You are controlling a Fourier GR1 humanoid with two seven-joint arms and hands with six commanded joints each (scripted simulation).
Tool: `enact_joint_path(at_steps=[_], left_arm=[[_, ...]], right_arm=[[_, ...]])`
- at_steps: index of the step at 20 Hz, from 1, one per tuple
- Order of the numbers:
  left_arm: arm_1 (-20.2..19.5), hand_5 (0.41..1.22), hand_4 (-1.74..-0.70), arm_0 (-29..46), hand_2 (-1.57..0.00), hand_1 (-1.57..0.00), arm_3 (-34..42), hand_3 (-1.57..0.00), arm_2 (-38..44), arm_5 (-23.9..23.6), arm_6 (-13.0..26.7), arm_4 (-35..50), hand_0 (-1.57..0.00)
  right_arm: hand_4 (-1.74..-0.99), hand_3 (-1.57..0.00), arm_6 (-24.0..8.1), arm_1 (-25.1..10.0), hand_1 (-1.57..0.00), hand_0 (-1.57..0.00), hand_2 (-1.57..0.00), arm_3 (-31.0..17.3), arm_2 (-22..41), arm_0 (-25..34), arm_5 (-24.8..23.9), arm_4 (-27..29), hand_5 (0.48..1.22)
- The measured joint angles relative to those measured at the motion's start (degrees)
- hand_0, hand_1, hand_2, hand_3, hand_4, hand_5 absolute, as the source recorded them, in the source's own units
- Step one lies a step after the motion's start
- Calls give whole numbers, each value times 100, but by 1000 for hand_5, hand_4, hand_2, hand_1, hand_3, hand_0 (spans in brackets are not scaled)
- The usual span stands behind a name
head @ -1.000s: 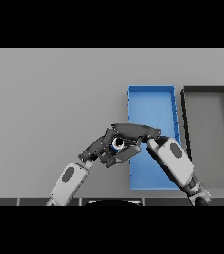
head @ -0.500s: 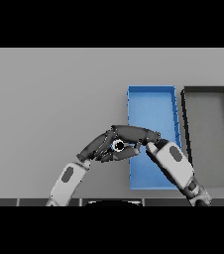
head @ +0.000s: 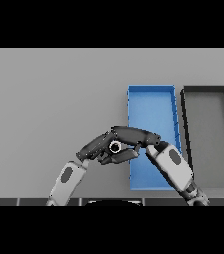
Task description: Pick up the blue pipe and place it into the blue bin.
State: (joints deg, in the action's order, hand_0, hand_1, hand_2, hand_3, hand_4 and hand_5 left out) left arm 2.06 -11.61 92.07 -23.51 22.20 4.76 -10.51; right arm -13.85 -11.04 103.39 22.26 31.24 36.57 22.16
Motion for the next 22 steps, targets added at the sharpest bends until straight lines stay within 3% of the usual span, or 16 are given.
enact_joint_path(at_steps=[3,6,9,11,13,17,19,22], left_arm=[[47,567,-968,88,-70,-73,-13,-63,38,-24,-8,149,-79],[-9,495,-938,89,-35,-37,-52,-32,18,-99,-74,35,-40],[-13,474,-916,53,-18,-18,-117,-16,20,-134,-50,13,-20],[50,464,-909,71,-11,-11,-160,-10,-41,-174,3,-35,-12],[-26,450,-907,126,-7,-7,-92,-6,-27,-111,-49,24,-8],[-62,435,-905,168,-2,-2,-79,-2,-46,-24,62,64,-3],[-3,432,-902,3,-1,-1,-71,-1,5,-83,373,54,-1],[-109,425,-890,113,0,0,-10,0,-16,-27,260,42,0]], right_arm=[[-1741,-1569,-274,170,-1570,-1570,-1570,-54,-57,44,35,-1,1220],[-1741,-1570,-323,287,-1571,-1571,-1571,3,-197,-70,88,199,1220],[-1741,-1571,-937,361,-1571,-1571,-1571,-43,-452,224,-50,996,1221],[-1741,-1571,-1389,339,-1571,-1571,-1571,74,-650,458,-406,1715,1221],[-1741,-1571,-1621,218,-1571,-1571,-1571,66,-902,926,-699,2305,1221],[-1741,-1571,-1440,-158,-1571,-1571,-1571,-472,-1504,2056,-882,3260,1221],[-1741,-1571,-1144,-363,-1571,-1571,-1571,-920,-1879,2537,-1223,3028,1221],[-1741,-1571,-959,-664,-1571,-1571,-1571,-1579,-2222,2936,-1434,2517,1221]])
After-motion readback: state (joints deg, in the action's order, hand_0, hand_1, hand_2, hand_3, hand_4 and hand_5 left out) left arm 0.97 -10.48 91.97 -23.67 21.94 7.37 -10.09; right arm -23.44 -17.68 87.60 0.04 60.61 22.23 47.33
